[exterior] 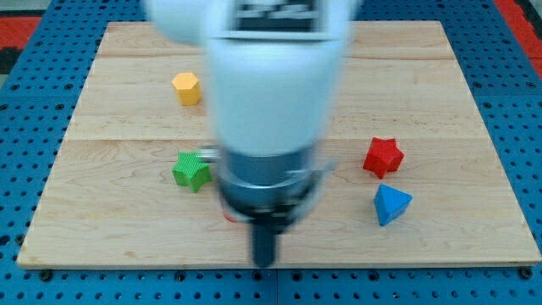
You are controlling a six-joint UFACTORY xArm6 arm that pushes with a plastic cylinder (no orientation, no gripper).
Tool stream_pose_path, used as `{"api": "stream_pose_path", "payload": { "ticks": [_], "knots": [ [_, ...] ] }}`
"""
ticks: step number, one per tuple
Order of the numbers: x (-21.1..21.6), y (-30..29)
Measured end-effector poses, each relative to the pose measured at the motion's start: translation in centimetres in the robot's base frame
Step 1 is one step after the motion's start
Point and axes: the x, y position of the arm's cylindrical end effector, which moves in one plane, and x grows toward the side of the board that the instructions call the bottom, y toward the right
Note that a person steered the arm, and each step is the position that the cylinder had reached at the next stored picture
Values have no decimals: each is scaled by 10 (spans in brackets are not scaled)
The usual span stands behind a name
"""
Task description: Place the red circle parallel to the red star
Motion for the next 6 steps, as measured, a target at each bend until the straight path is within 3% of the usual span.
{"api": "stream_pose_path", "payload": {
  "ticks": [1,2,3,4,6],
  "knots": [
    [-31,-54],
    [-58,43],
    [-91,66],
    [-76,33],
    [-157,88]
  ]
}}
